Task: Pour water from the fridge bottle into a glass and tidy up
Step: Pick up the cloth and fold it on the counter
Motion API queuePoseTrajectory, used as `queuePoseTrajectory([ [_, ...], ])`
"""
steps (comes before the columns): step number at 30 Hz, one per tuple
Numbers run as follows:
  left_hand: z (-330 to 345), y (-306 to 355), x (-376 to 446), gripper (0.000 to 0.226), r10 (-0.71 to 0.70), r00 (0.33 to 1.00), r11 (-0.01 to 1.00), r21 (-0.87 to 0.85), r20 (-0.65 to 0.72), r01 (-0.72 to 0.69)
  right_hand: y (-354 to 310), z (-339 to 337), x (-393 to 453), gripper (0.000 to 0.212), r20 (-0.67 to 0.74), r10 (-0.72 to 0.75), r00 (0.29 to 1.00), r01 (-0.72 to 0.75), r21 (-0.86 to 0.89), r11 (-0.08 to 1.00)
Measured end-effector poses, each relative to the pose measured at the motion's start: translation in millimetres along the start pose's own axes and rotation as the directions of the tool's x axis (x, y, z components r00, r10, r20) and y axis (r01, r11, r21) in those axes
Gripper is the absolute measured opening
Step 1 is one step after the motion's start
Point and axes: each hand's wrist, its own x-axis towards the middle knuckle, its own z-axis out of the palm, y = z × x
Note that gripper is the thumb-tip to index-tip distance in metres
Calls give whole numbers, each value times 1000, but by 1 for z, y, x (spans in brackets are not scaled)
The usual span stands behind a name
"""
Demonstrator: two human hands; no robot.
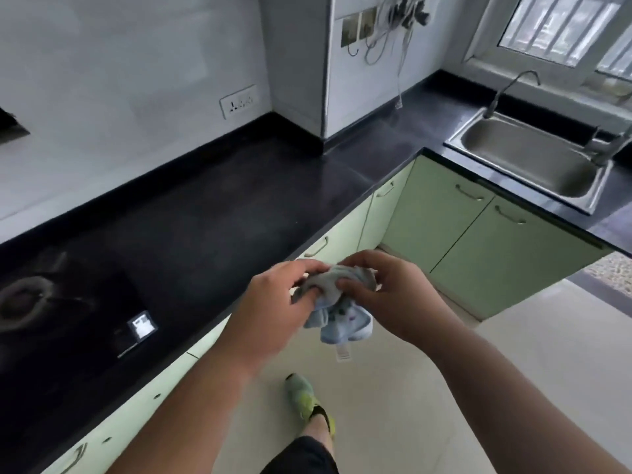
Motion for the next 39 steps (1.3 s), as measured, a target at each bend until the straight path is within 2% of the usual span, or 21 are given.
queuePoseTrajectory([
  [8, -13, -26, 107, 28, -74, 993, 989, -136, -96, 61, -5, -17, 128, 18, 76, -8, 997, 18, -133, 991],
  [12, -22, -34, 155, 28, -85, 990, 989, -129, -109, 70, -5, -22, 184, 21, 85, -25, 996, 34, -111, 993],
  [16, -34, -41, 181, 29, -175, 966, 979, -135, -189, 151, -10, -17, 231, 29, 167, -65, 984, 82, -95, 992],
  [18, -39, -48, 192, 31, -222, 958, 970, -139, -184, 198, -10, -11, 256, 33, 192, -83, 978, 100, -81, 992],
  [19, -41, -51, 196, 36, -242, 958, 964, -146, -152, 221, -11, -8, 269, 35, 203, -94, 975, 110, -66, 992],
  [21, -44, -53, 202, 62, -284, 954, 953, -133, -92, 271, -15, -1, 294, 38, 230, -123, 965, 132, -24, 991],
  [23, -44, -52, 207, 75, -294, 947, 956, -36, -129, 292, -20, 5, 316, 40, 282, -166, 945, 172, 3, 985],
  [25, -43, -50, 212, 65, -313, 902, 941, 31, -297, 337, -25, 7, 336, 41, 355, -227, 907, 240, 6, 971],
  [29, -46, -38, 219, 36, -466, 685, 862, -112, -560, 495, -34, -1, 370, 50, 598, -259, 759, 388, -95, 917],
  [32, -49, -29, 228, 26, -466, 567, 827, -106, -680, 552, -35, -8, 392, 34, 652, -277, 706, 475, -146, 868],
  [35, -51, -24, 239, 19, -437, 534, 800, -41, -723, 599, -36, -16, 406, 20, 630, -335, 701, 584, -236, 776],
  [39, -56, -23, 250, 22, -382, 528, 808, 4, -759, 589, -37, -34, 422, 21, 582, -383, 717, 606, -249, 756],
])
